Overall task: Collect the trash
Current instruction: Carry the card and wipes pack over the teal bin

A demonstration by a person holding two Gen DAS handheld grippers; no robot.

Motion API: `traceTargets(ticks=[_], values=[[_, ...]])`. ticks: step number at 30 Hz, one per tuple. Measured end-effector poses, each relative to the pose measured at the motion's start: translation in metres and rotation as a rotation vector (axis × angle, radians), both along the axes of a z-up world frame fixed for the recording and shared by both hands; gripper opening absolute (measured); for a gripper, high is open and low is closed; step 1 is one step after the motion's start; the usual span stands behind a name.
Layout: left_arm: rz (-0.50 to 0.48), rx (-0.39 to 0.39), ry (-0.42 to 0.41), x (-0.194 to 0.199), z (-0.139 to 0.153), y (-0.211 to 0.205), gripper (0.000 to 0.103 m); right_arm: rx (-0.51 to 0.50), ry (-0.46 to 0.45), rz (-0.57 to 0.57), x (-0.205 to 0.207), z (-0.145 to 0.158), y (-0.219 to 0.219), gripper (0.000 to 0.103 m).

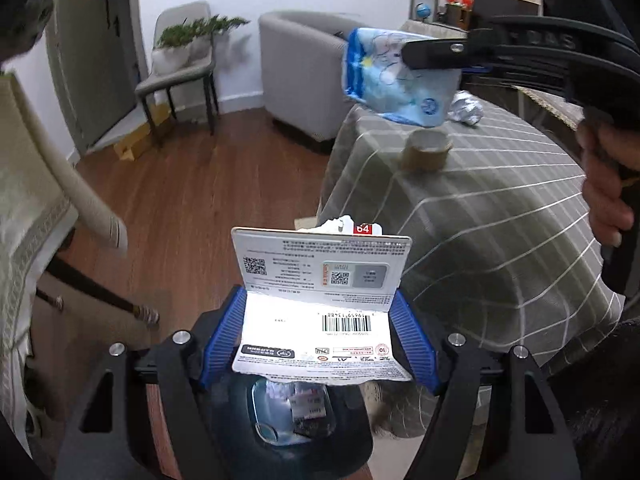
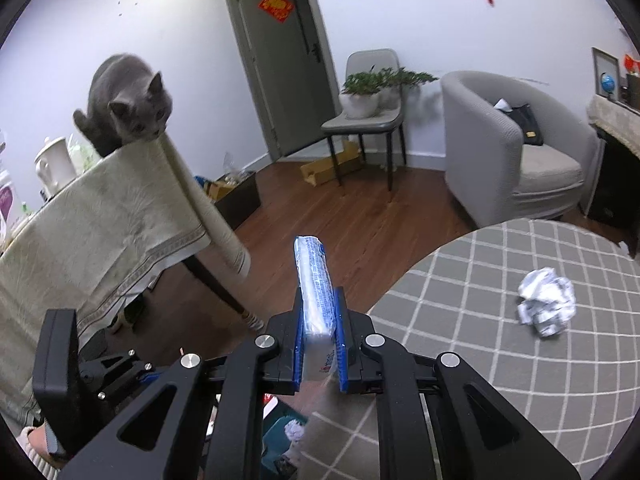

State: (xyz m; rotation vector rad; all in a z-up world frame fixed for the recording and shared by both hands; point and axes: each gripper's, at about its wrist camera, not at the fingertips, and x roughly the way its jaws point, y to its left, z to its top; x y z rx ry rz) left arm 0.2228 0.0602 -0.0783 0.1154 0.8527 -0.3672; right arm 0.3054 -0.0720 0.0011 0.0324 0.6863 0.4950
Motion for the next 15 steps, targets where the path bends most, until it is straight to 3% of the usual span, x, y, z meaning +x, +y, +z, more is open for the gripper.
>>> traceTargets(ticks=[15], values=[[0.099, 0.057, 0.228, 0.004, -0.082, 0.045, 0.075, 0.006, 0.062, 0.095, -0.031, -0.025, 0.051, 0.013]])
